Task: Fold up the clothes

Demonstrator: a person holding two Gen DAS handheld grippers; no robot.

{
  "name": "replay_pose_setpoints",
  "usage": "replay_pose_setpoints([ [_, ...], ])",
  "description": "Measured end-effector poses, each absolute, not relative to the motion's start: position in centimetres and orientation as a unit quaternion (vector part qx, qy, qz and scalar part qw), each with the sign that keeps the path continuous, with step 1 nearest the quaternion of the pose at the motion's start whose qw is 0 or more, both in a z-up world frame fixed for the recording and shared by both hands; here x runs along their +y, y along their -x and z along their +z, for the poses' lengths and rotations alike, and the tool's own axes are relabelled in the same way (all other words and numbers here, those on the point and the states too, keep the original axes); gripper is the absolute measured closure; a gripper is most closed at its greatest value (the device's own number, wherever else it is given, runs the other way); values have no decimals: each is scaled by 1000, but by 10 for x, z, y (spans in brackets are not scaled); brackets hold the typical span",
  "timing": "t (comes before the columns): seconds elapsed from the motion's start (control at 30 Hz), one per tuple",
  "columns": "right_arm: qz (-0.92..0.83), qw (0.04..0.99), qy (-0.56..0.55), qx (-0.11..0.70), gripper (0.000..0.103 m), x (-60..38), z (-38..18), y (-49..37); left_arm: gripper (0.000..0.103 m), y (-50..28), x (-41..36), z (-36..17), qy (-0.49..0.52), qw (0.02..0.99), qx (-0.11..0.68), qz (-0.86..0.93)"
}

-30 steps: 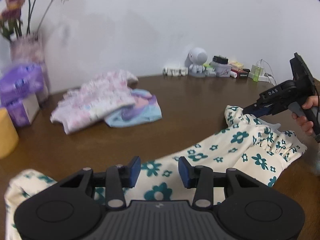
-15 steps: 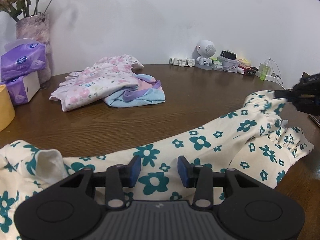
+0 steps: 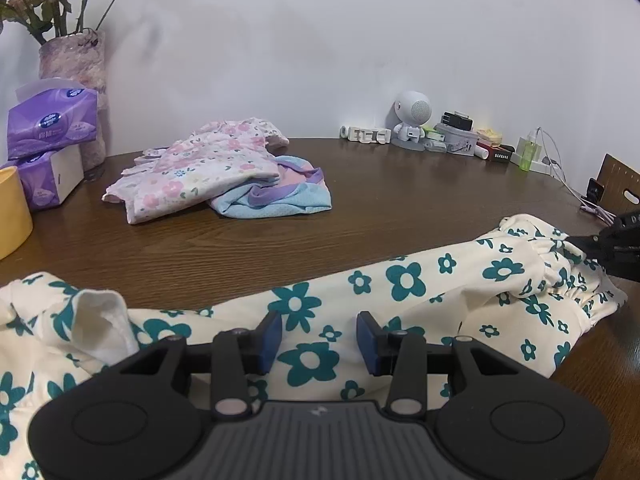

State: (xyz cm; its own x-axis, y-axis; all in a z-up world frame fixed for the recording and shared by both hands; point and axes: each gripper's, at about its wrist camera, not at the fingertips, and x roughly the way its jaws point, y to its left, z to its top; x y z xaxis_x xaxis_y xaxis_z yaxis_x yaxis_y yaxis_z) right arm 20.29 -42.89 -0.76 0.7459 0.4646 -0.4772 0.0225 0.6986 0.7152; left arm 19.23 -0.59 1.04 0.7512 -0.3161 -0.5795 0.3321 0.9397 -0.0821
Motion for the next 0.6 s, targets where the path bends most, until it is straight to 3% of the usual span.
replay_pose_setpoints([
  [0.17, 120, 867, -347, 337, 91, -429, -5, -207, 63, -193, -5, 10, -10, 936, 307, -174],
  [0.23, 114, 871, -349, 327, 80, -437, 1, -214, 63, -192, -5, 10, -9, 936, 307, -174],
  [0.27, 110, 873, -349, 322, 69, -440, 4, -218, 63, -191, -5, 10, -8, 936, 307, -174],
  [0.3, 102, 876, -346, 320, 67, -442, 7, -224, 63, -191, -5, 10, -8, 936, 307, -174],
  [0.6, 60, 895, -262, 357, 67, -439, 7, -278, 61, -192, -4, 10, -4, 935, 307, -177],
])
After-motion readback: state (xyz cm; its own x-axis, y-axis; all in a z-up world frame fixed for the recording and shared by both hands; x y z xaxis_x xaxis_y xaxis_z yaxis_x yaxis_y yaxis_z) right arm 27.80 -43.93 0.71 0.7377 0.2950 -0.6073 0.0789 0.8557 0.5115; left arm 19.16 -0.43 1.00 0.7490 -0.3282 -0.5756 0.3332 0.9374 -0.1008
